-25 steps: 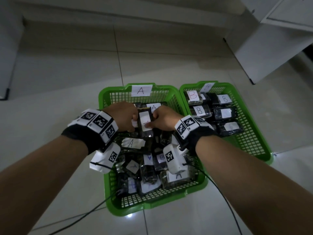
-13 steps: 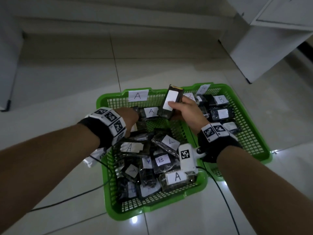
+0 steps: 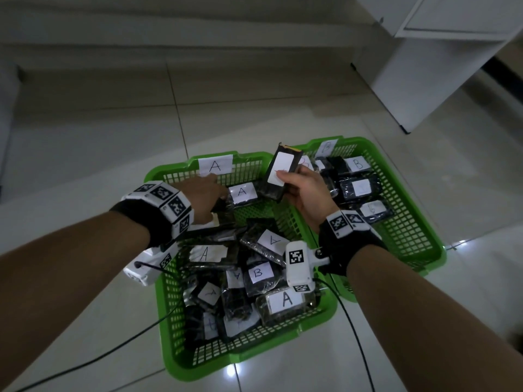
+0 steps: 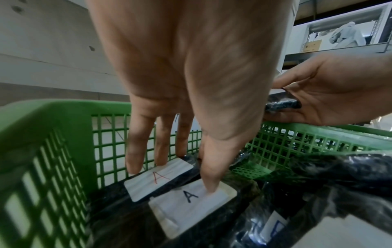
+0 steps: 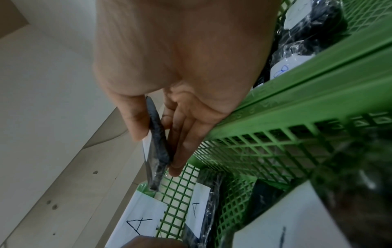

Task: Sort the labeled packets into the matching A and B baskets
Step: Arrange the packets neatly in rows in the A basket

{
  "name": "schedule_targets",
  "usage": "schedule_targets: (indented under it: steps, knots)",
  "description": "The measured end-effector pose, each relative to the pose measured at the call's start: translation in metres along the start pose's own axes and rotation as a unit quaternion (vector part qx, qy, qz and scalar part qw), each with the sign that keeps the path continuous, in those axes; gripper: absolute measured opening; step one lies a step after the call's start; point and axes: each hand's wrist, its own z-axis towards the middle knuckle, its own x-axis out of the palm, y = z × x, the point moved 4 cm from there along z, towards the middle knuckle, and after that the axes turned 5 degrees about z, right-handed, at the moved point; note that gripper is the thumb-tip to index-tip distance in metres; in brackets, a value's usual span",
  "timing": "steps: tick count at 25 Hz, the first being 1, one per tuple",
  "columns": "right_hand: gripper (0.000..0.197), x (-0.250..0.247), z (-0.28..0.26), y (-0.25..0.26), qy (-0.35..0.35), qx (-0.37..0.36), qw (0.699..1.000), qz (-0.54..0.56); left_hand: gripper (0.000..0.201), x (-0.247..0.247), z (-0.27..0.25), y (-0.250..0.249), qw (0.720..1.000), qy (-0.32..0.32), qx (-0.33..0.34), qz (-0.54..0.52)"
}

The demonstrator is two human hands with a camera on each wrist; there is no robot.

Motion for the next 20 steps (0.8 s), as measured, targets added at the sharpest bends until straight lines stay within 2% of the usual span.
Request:
schedule_targets:
  steps: [2,6,10,14,16,18,20]
  knots:
    - [0.022,-0.001,0.000,-0.001,-0.002,-0.001,1.000,0.005,0.062,0.000,0.000,0.001,1.000,-0.002,0.004,0.000]
    - [0.030,-0.003,0.003,-0.002,-0.008,-0.002,1.000,0.006,0.082,0.005,0.000,0.000,0.999,0.012,0.007,0.050]
    - [0.031,-0.002,0.001,-0.002,-0.011,0.004,1.000,0.020,0.082,0.006,0.004,-0.003,0.998,0.019,0.012,0.062]
    - [0.031,-0.003,0.003,-0.003,-0.010,0.000,1.000,0.014,0.060,-0.011,-0.011,0.022,1.000,-0.016,-0.008,-0.004]
    - [0.030,-0.004,0.004,-0.002,-0.007,-0.003,1.000,0.018,0.056,-0.008,-0.016,0.031,0.998,0.050,-0.025,0.032]
    - [0.031,-0.004,0.004,-0.002,-0.007,-0.005,1.000,0.017,0.052,0.004,-0.018,0.025,0.990,0.112,-0.015,0.084]
    - [0.031,-0.003,0.004,-0.003,-0.009,-0.007,1.000,0.010,0.047,0.012,-0.014,0.020,0.989,0.107,-0.010,0.106]
